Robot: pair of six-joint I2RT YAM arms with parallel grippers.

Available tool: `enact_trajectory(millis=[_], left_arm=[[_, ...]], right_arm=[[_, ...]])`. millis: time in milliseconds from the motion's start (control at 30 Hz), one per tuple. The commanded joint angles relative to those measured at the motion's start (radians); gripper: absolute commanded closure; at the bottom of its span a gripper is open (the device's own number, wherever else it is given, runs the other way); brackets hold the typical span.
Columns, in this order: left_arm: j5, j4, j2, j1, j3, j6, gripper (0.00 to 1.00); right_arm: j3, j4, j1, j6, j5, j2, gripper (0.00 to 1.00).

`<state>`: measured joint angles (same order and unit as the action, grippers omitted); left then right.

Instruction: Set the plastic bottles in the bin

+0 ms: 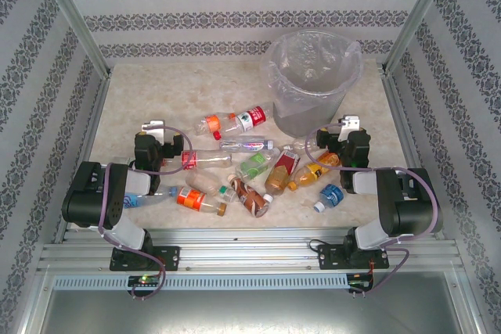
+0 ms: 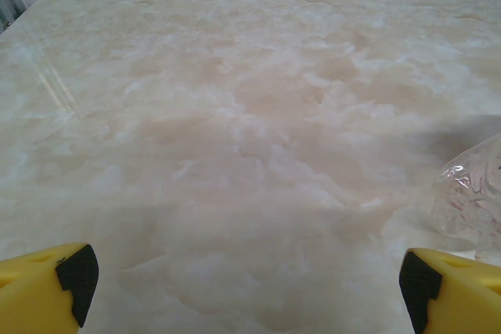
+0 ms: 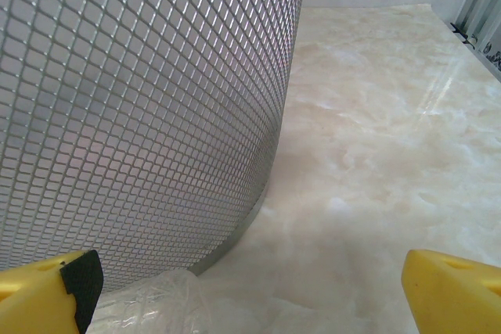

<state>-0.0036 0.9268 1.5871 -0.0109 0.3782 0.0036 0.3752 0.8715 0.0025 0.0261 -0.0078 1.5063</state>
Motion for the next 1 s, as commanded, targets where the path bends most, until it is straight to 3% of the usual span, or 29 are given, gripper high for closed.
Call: enact_trajectory(millis=[0, 433, 633, 767, 967], left_arm=[[-0.004, 0.001, -0.003, 0.011, 0.013, -0.004, 0.00], [-0.006, 0.004, -0.002, 0.011, 0.010, -0.004, 0.00], [-0.022, 0.113, -0.019, 0.010, -0.050, -0.007, 0.00], [-0.033, -0.010, -0.106, 0.002, -0.029, -0.002, 0.00], [-0.128, -0.227, -0.294, -0.059, 0.014, 0.019, 0.00]], right_arm=[[0.011, 0.019, 0.005, 0.000, 0.014, 0.005, 0.02], [0.007, 0.026, 0.001, 0.005, 0.009, 0.003, 0.02], [-0.016, 0.037, -0.006, 0.017, 0.014, -0.036, 0.02], [-0.016, -0.030, -0.006, 0.018, 0.022, -0.114, 0.02], [-0.002, -0.274, 0.002, 0.070, 0.065, -0.325, 0.02]])
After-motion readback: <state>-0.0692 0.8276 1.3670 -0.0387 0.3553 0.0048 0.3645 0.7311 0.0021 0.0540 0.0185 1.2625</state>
